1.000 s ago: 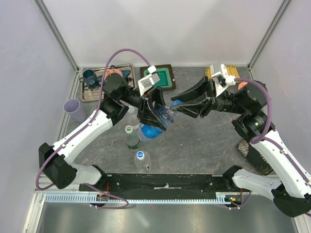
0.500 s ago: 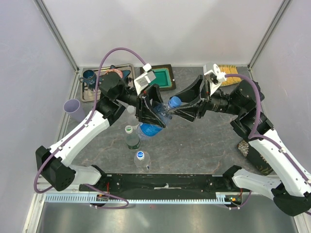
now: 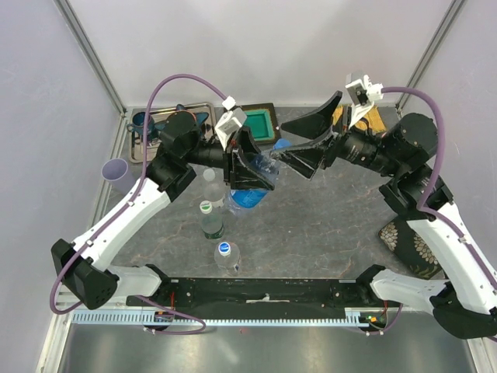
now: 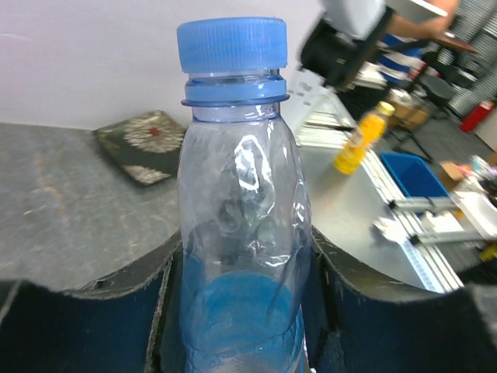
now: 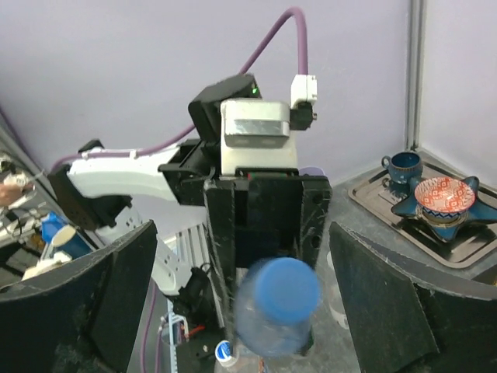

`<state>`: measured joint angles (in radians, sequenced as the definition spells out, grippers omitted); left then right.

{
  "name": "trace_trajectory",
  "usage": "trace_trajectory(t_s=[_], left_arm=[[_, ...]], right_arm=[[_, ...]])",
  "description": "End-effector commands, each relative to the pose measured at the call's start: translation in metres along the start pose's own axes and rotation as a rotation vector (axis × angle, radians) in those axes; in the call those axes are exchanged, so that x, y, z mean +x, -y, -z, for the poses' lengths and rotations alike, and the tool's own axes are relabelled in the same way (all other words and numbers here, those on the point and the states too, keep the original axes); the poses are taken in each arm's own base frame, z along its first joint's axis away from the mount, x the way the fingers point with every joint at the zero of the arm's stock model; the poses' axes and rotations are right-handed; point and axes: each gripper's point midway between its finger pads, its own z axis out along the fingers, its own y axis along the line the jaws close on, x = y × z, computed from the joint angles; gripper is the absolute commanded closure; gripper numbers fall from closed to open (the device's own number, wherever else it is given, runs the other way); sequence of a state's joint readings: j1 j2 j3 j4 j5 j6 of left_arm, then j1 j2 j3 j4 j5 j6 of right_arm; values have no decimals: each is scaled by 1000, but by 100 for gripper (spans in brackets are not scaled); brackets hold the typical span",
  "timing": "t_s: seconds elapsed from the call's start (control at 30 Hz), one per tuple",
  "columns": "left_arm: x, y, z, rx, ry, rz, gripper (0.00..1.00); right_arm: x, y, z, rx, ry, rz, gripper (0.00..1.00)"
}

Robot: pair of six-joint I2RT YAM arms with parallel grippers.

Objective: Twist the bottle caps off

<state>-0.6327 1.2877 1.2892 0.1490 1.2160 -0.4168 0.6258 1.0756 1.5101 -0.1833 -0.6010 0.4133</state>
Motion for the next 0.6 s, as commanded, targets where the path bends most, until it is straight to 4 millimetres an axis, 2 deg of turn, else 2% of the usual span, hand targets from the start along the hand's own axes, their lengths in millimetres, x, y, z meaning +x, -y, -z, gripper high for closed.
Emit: trace_trajectory(t_s=[0.0, 0.03, 0.1, 0.13, 0.2, 0.23, 0.3, 0.33, 0.4, 0.43, 0.57], left_arm=[[-23, -35, 6, -269, 61, -136, 74], [-28, -53, 10, -381, 74, -169, 74], [-25, -61, 10, -466, 63, -193, 74], [-28, -76, 18, -583, 72, -232, 74], [-28, -81, 17, -656, 73, -270, 73], [-30, -93, 27, -770, 77, -296, 73], [-29, -95, 26, -837, 62, -348, 73], [-29, -105, 37, -933, 57, -371, 73], [-30, -107, 36, -985, 61, -392, 73], [-30, -111, 44, -1046, 58, -405, 73], [-25, -114, 44, -1114, 46, -439, 73]], right_arm=[[-34, 13, -1, 135, 88, -60, 2], [-34, 21, -2, 182, 92, -87, 2], [-31, 49, 0, 327, 103, -131, 2], [-29, 57, 2, 374, 105, -146, 3], [-19, 74, 6, 462, 102, -182, 4], [-19, 81, 8, 498, 112, -185, 5], [-17, 89, 11, 540, 120, -199, 5], [-18, 94, 14, 576, 127, -199, 5], [-16, 100, 13, 605, 126, -214, 7], [-14, 108, 15, 643, 119, -216, 7], [-6, 118, 9, 674, 101, -238, 11]])
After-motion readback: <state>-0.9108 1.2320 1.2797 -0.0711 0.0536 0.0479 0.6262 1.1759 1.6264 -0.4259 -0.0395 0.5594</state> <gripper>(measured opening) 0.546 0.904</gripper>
